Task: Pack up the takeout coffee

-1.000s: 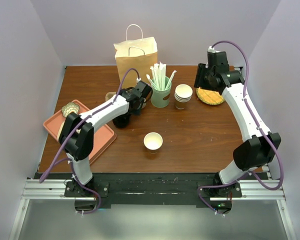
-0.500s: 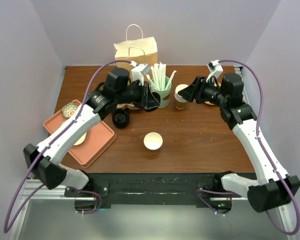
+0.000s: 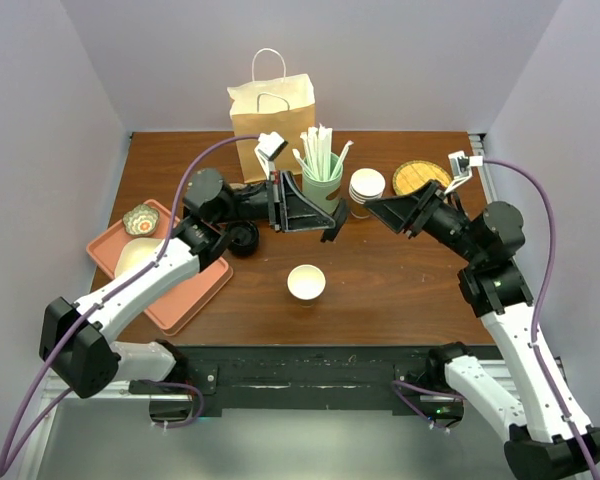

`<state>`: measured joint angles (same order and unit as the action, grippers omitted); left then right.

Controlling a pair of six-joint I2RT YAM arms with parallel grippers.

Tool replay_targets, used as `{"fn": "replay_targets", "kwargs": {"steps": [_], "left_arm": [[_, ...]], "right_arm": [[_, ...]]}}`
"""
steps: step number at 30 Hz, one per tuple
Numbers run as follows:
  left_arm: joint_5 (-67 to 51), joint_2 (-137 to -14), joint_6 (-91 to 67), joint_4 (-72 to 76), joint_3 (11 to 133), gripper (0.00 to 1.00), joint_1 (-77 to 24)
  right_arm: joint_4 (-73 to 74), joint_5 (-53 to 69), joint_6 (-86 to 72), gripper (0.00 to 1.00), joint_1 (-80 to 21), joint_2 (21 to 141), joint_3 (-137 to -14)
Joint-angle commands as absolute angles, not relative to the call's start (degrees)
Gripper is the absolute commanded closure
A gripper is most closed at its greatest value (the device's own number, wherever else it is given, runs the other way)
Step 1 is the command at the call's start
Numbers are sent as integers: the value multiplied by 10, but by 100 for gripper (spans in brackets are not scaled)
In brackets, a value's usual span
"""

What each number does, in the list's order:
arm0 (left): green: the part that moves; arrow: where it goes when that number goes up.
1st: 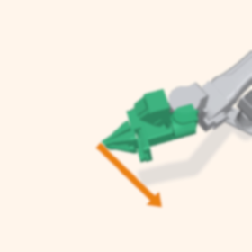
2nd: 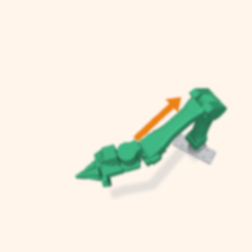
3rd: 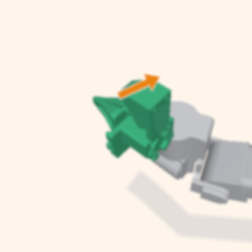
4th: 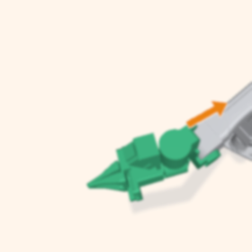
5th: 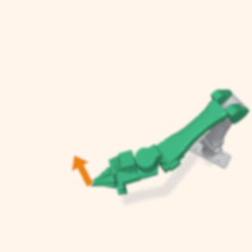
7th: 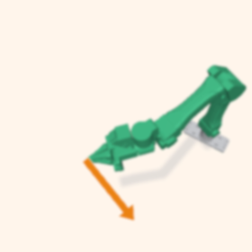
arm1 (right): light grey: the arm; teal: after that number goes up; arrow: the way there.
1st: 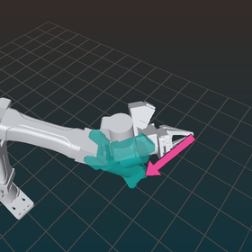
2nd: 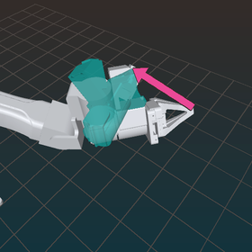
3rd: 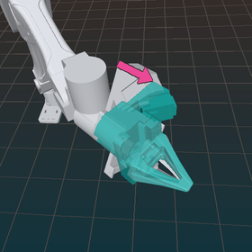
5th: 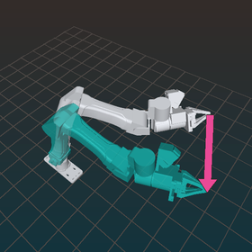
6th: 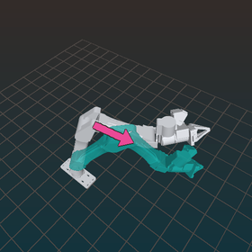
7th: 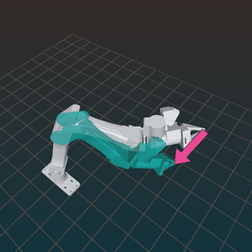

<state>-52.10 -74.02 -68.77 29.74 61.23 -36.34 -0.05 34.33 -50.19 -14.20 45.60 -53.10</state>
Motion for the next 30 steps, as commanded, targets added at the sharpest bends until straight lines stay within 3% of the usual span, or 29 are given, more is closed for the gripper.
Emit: {"fn": "replay_targets", "kwargs": {"steps": [1,6,10,30], "left_arm": [[-514,-729,-774,427,626,100,-359],[-466,-742,-802,444,644,100,-359],[-446,-748,-816,456,649,100,-359],[-414,-748,-833,461,661,100,-363]], "right_arm": [[-14,364,-580,51,-142,465,-540],[-101,364,-689,51,-142,456,-529],[-53,373,-643,51,-142,464,-560],[-101,377,-615,53,-192,508,-586]]}}
